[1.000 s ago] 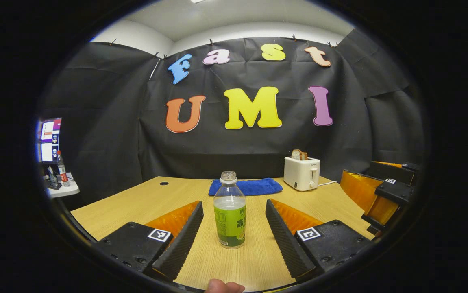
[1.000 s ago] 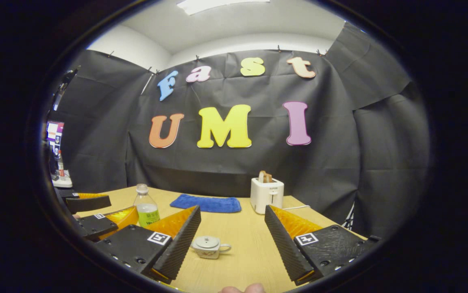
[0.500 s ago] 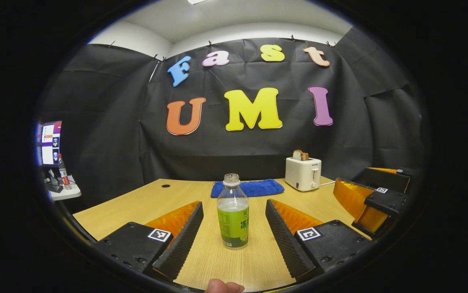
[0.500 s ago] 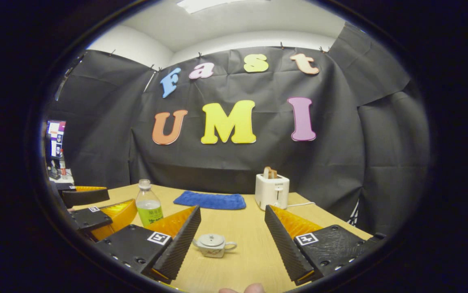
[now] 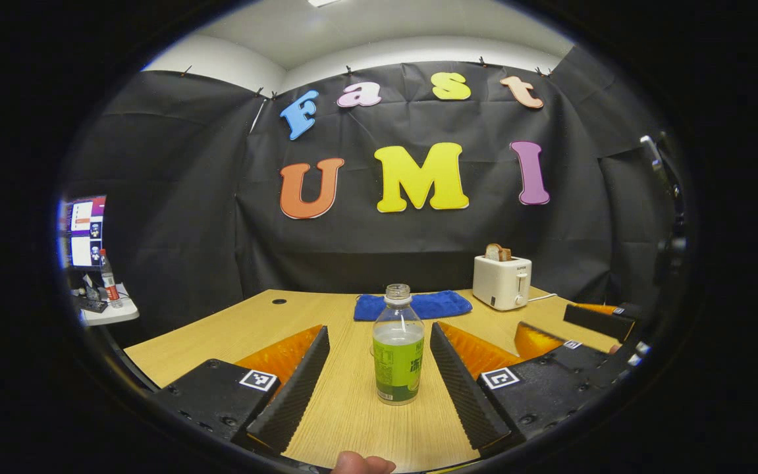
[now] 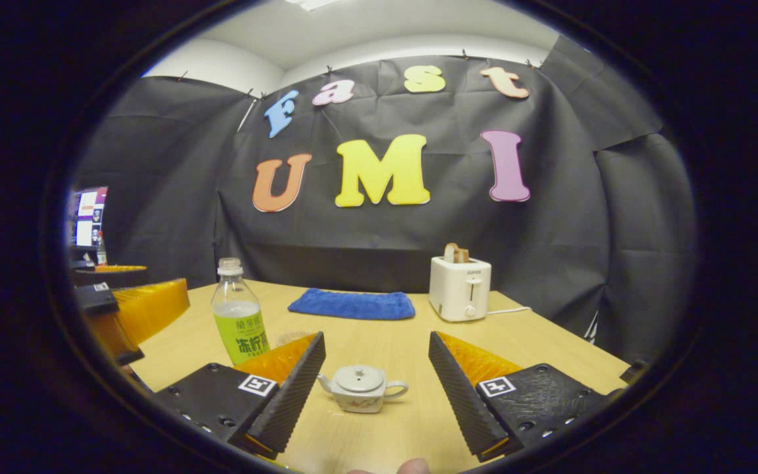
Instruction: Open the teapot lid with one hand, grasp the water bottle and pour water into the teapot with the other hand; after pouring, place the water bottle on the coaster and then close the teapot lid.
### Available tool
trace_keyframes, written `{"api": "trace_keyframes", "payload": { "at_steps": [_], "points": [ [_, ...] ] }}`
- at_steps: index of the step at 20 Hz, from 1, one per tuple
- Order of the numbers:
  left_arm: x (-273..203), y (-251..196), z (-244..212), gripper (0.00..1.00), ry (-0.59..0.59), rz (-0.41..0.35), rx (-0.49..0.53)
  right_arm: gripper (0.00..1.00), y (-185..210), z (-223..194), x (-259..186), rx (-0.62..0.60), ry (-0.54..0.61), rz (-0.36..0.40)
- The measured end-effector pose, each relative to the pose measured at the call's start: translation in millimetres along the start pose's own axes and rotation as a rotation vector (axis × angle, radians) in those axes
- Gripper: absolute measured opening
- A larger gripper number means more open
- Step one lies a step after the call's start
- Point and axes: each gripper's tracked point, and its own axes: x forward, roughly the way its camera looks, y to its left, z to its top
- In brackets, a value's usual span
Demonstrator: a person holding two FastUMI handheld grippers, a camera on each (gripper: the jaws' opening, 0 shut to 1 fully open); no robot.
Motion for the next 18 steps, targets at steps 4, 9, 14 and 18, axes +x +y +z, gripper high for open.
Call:
{"api": "trace_keyframes", "payload": {
  "at_steps": [4, 9, 14, 18],
  "points": [
    [1, 13, 2, 0.96, -0.003, 0.020, -0.016, 0.95, 3, -22, 26, -0.001, 0.054, -0.010],
    [1, 23, 2, 0.96, -0.001, 0.033, -0.019, 0.92, 8, -40, 49, 0.014, 0.102, -0.024],
    [3, 27, 0, 0.96, 0.004, 0.034, -0.018, 0.47, 15, -46, 59, -0.016, 0.125, -0.024],
    [3, 30, -1, 0.96, 0.004, 0.033, -0.017, 0.19, 18, -47, 61, -0.031, 0.139, -0.027]
  ]
}}
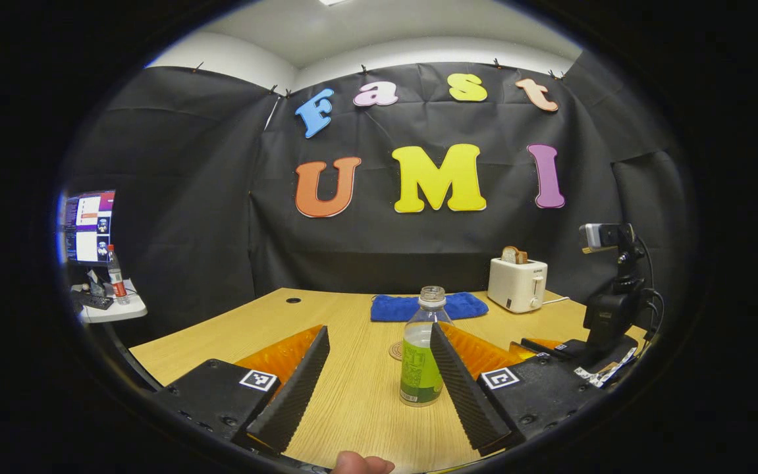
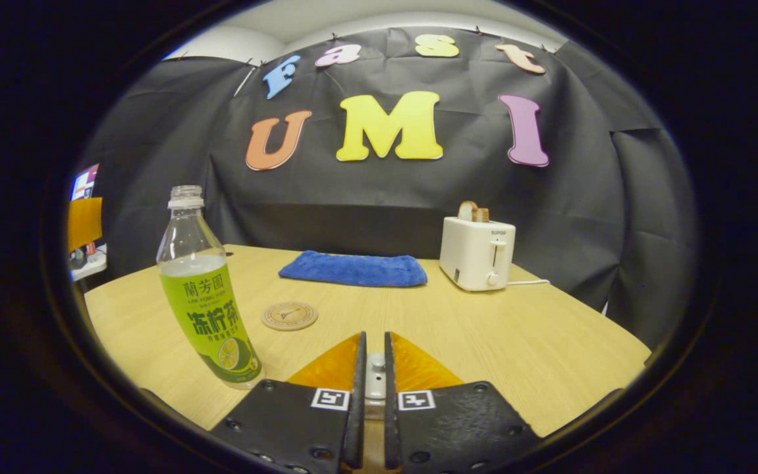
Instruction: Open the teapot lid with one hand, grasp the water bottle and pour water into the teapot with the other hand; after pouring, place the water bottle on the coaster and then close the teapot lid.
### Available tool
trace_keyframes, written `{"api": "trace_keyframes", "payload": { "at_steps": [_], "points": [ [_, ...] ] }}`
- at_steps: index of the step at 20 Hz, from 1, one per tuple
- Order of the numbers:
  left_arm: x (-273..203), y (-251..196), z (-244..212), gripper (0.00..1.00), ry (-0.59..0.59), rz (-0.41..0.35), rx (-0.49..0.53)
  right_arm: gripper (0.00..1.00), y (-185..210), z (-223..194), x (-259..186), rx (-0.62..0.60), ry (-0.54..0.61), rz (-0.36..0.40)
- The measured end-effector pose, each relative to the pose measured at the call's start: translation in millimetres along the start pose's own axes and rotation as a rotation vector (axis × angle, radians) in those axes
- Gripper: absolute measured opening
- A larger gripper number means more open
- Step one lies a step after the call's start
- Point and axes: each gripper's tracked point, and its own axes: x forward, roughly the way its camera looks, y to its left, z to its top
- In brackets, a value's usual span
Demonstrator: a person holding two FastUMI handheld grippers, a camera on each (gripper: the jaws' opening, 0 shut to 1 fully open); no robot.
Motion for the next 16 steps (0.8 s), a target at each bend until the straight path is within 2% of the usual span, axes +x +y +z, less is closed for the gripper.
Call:
{"api": "trace_keyframes", "payload": {
  "at_steps": [1, 3, 4, 12, 16],
  "points": [
    [1, 0, -1, 0.96, 0.003, -0.002, -0.001, 0.12, 0, -3, 0, -0.001, 0.007, 0.004],
    [2, 0, -1, 0.96, 0.005, -0.006, -0.003, 0.13, -2, -3, -6, -0.007, 0.003, 0.010],
    [1, 0, -1, 0.96, 0.003, -0.008, -0.006, 0.01, -1, -5, 1, -0.018, 0.007, 0.004],
    [2, -5, -6, 0.96, 0.014, -0.031, -0.026, 0.00, 1, 20, -6, 0.009, -0.043, 0.058],
    [7, -22, -22, 0.96, 0.062, -0.083, -0.027, 0.00, -12, 35, -21, 0.013, -0.083, 0.057]
  ]
}}
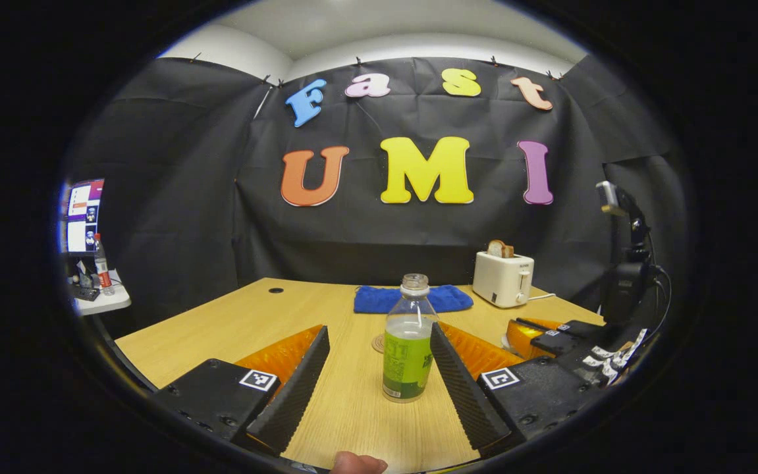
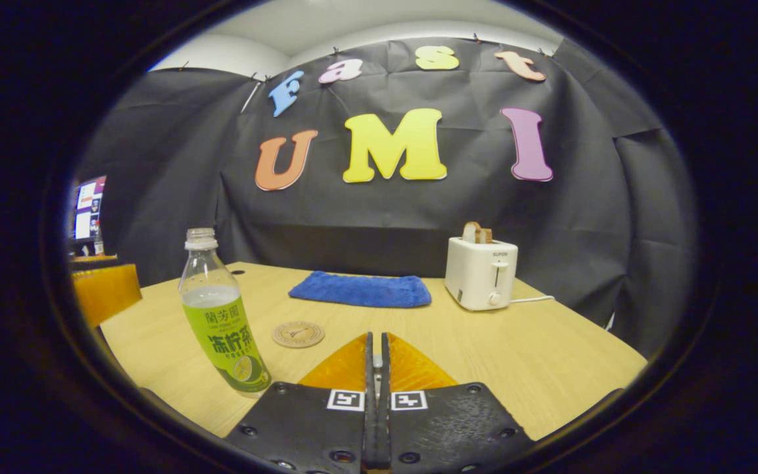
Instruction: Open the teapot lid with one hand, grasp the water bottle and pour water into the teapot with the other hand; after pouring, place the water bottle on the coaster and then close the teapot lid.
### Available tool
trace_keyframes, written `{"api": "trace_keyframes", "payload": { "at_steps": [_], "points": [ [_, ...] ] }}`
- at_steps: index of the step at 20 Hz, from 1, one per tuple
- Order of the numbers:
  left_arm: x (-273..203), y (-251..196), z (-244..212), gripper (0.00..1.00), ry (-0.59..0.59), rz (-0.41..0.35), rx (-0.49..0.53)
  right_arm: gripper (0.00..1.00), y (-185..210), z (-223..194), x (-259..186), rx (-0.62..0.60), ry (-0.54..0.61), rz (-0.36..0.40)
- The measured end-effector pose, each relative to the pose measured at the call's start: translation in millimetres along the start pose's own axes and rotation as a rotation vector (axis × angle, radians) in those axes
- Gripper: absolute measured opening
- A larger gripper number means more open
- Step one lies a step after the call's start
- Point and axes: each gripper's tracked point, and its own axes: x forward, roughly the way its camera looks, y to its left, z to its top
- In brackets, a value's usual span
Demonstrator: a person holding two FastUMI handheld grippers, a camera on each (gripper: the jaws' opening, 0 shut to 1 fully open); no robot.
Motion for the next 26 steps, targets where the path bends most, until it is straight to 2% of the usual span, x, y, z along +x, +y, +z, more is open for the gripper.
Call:
{"api": "trace_keyframes", "payload": {
  "at_steps": [4, 8, 13, 24, 26],
  "points": [
    [2, -13, -11, 0.96, 0.021, -0.026, -0.035, 0.00, -13, 5, -15, 0.005, 0.006, 0.017],
    [13, -20, -30, 0.97, 0.049, -0.027, 0.001, 0.00, -28, 8, -29, 0.022, -0.001, 0.023],
    [31, -32, -64, 0.97, 0.127, -0.041, -0.020, 0.00, -50, 2, -40, 0.032, 0.005, 0.001],
    [66, -26, -88, 0.97, 0.192, -0.006, 0.009, 0.00, -77, 0, -44, 0.033, 0.017, -0.025],
    [69, -25, -90, 0.93, 0.197, 0.001, 0.018, 0.00, -79, -1, -45, 0.037, 0.019, -0.026]
  ]
}}
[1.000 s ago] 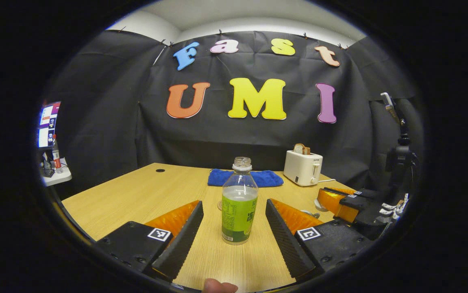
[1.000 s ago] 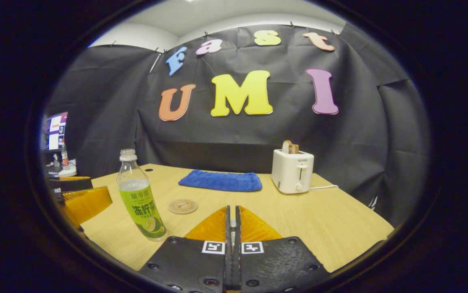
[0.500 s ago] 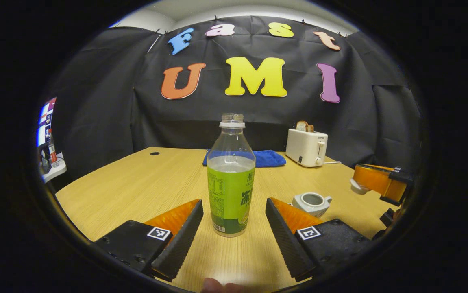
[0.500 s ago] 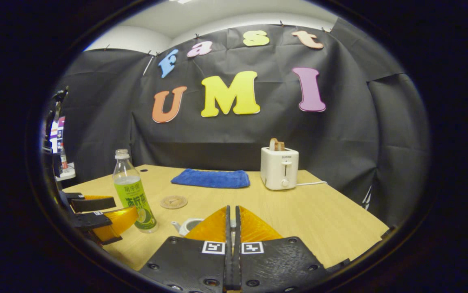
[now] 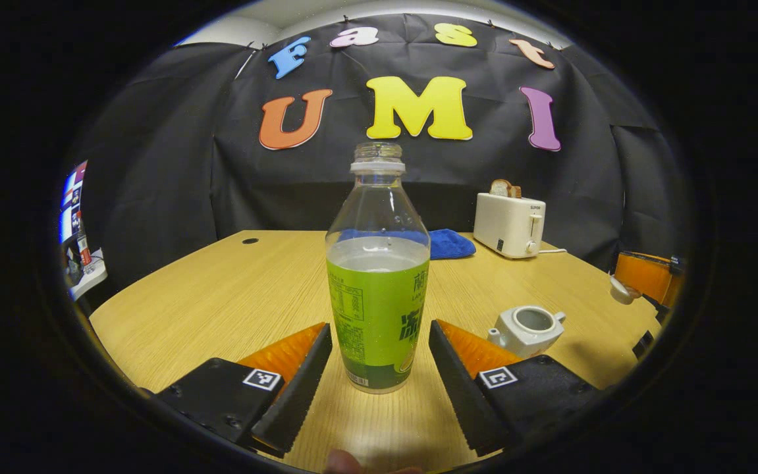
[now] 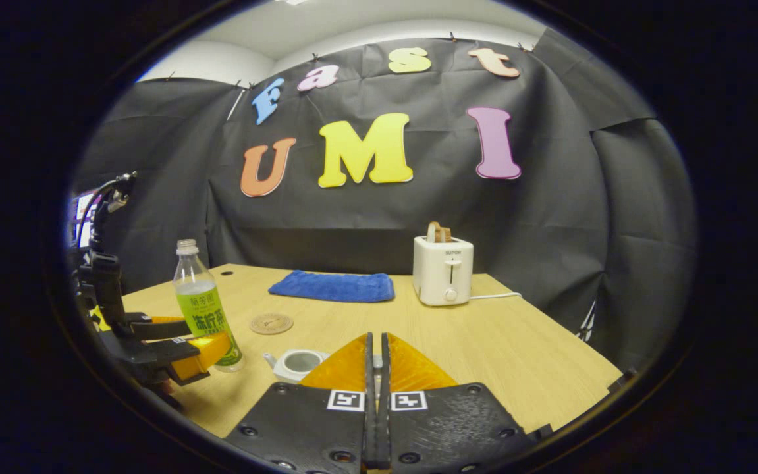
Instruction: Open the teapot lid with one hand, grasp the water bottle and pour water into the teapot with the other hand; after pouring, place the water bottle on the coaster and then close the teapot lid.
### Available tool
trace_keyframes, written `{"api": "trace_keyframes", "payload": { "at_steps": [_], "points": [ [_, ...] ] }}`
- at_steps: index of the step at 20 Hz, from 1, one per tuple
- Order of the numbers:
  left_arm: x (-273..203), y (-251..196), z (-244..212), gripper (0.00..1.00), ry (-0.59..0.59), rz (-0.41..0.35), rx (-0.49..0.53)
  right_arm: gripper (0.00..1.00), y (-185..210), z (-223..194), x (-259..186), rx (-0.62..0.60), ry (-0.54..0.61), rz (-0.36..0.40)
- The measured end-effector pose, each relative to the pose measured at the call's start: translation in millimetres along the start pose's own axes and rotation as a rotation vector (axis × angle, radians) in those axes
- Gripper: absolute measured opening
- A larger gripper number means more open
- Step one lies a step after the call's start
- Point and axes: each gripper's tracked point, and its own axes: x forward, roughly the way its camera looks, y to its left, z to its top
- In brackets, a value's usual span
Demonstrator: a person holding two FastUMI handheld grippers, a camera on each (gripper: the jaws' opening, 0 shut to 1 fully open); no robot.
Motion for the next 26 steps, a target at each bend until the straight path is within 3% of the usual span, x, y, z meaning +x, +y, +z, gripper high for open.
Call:
{"api": "trace_keyframes", "payload": {
  "at_steps": [3, 6, 14, 18, 26],
  "points": [
    [5, 3, -1, 0.80, 0.010, 0.011, 0.021, 0.00, -1, -1, 0, 0.005, 0.003, 0.005],
    [2, 6, -2, 0.76, 0.036, 0.037, 0.074, 0.00, -2, -1, -2, 0.010, -0.001, 0.017],
    [-22, 38, 33, 0.73, 0.064, 0.161, 0.451, 0.02, -14, -5, -4, 0.047, -0.010, 0.041],
    [-35, 42, 53, 0.73, 0.060, 0.191, 0.681, 0.00, -22, -10, -7, 0.067, -0.009, 0.046],
    [-41, 52, 74, 0.70, 0.070, 0.242, 1.043, 0.00, -35, -10, -13, 0.076, -0.013, 0.043]
  ]
}}
